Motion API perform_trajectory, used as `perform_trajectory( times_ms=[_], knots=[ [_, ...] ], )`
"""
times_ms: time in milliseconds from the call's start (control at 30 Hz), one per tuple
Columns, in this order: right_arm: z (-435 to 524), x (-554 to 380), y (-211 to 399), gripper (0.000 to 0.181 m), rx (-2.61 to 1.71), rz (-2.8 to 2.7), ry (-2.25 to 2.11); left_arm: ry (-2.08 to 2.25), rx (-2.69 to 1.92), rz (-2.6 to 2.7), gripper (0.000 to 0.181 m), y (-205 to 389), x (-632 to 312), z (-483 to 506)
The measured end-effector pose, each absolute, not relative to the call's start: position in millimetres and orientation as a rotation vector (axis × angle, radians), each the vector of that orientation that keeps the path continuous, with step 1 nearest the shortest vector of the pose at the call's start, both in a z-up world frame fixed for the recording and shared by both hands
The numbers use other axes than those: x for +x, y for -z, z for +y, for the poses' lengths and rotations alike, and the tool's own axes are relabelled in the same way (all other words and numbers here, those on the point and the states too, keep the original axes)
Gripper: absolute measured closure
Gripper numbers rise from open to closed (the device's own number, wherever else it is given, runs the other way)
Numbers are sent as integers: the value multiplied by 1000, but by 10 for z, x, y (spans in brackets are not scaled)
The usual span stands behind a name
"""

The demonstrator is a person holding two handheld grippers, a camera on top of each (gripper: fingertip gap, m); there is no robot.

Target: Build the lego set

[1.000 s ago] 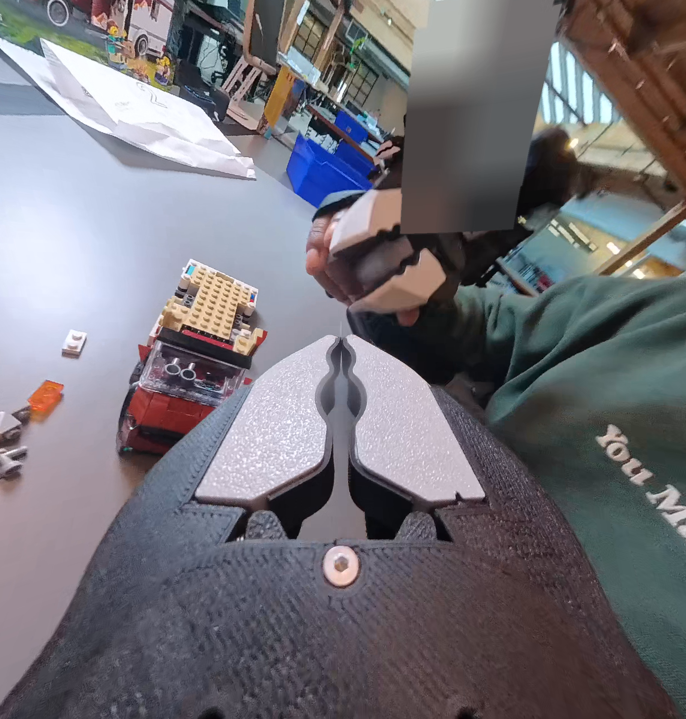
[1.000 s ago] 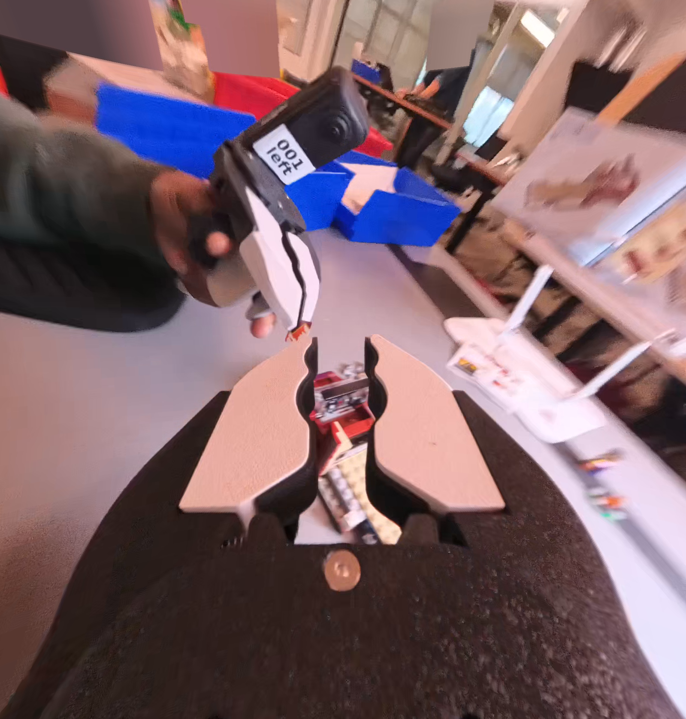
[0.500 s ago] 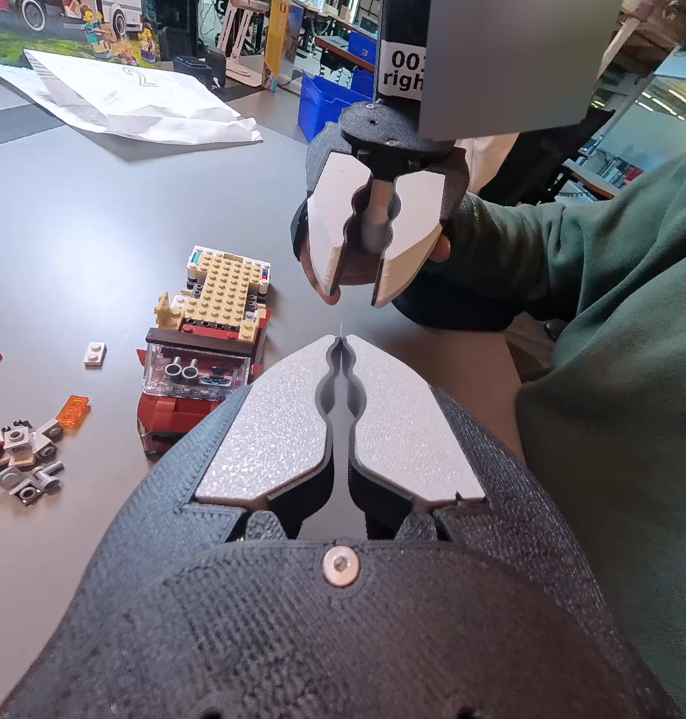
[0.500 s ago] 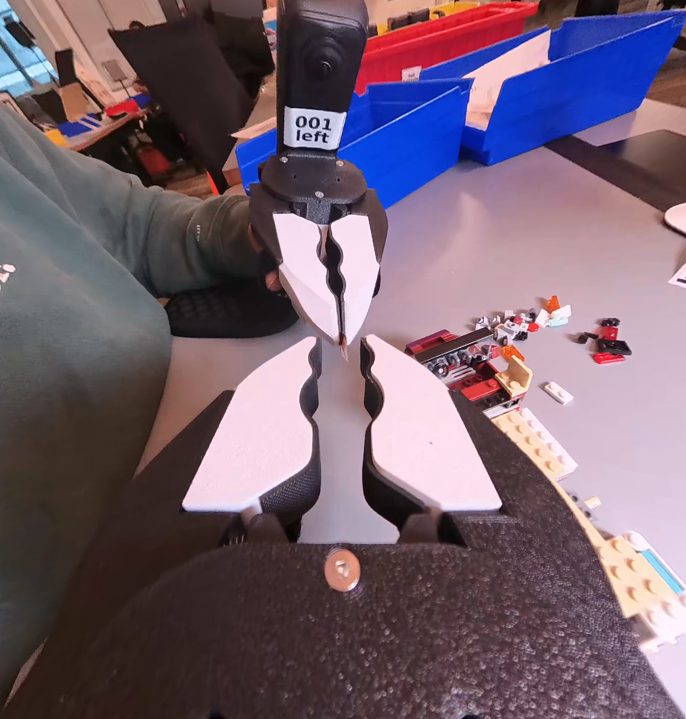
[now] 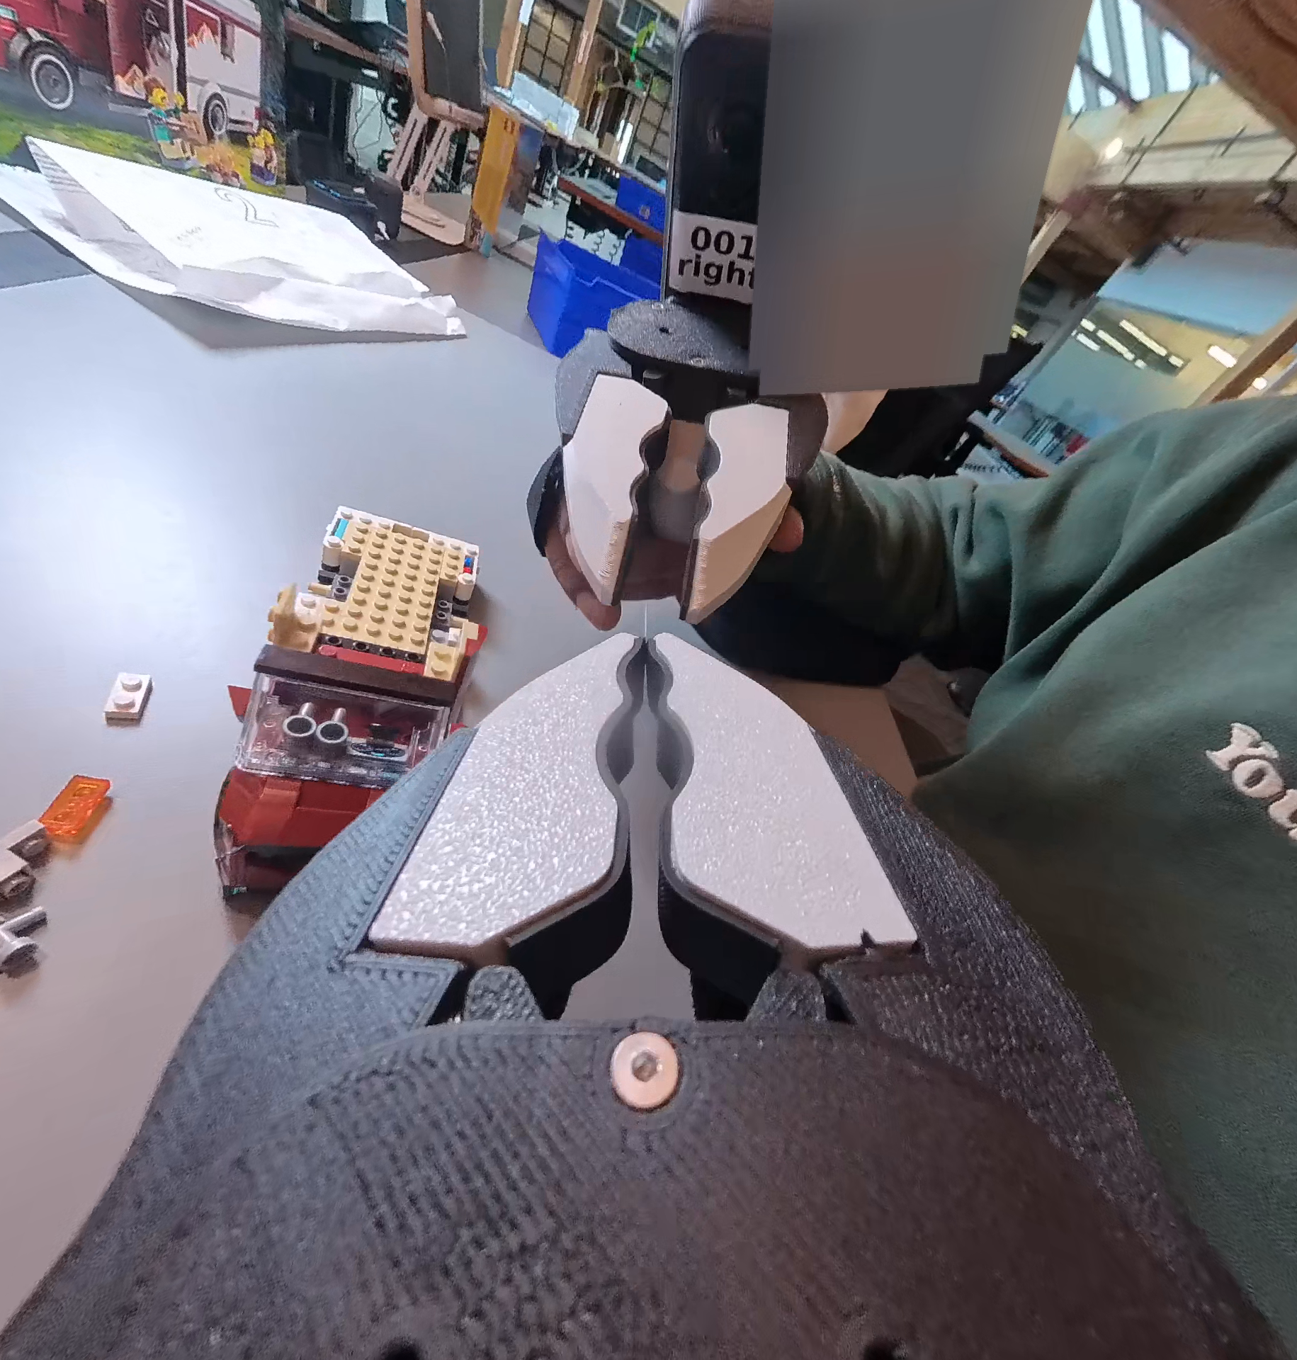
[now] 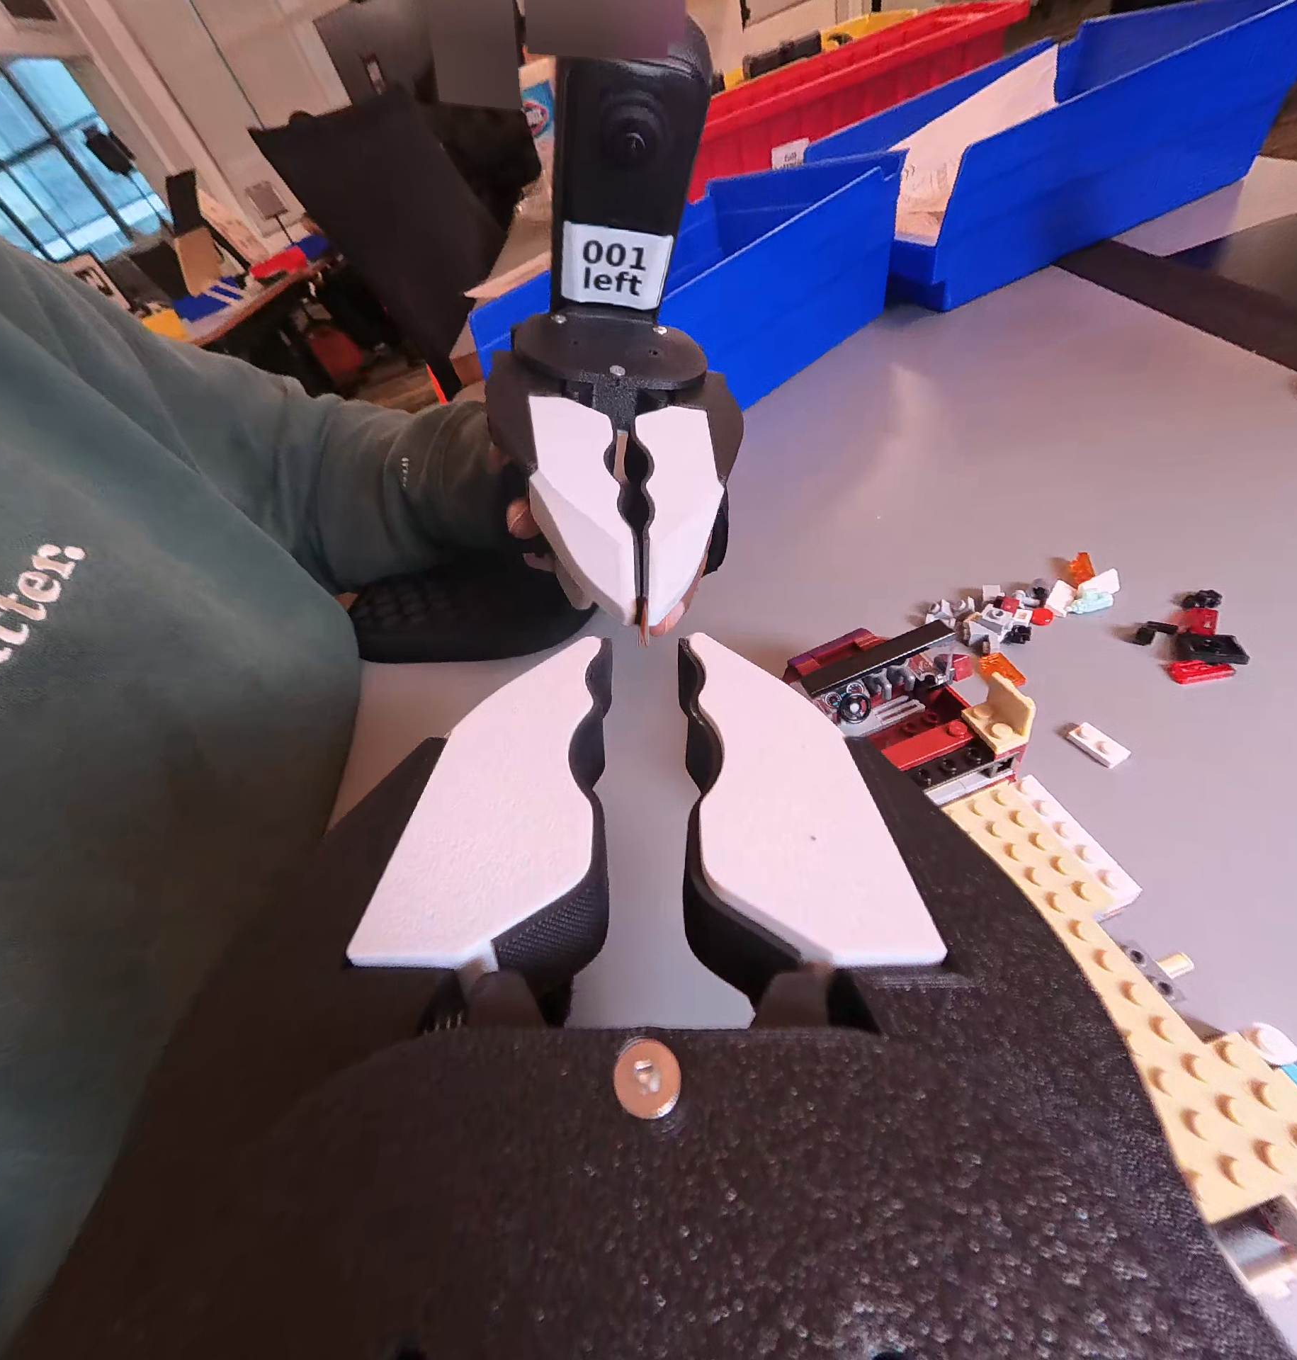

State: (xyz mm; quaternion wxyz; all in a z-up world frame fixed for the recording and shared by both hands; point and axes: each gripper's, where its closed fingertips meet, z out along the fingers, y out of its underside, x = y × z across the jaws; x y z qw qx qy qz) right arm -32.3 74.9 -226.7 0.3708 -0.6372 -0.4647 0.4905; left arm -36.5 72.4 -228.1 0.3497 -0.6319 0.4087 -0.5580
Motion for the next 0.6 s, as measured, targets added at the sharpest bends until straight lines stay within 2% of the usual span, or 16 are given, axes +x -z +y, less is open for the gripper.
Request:
perform_trajectory(
  times_ms=[600],
  knots=[
    [806, -321, 2254, 165, -1680, -1112, -1331, 1507, -1679, 1010, 181, 2298, -380, 757]
  ],
)
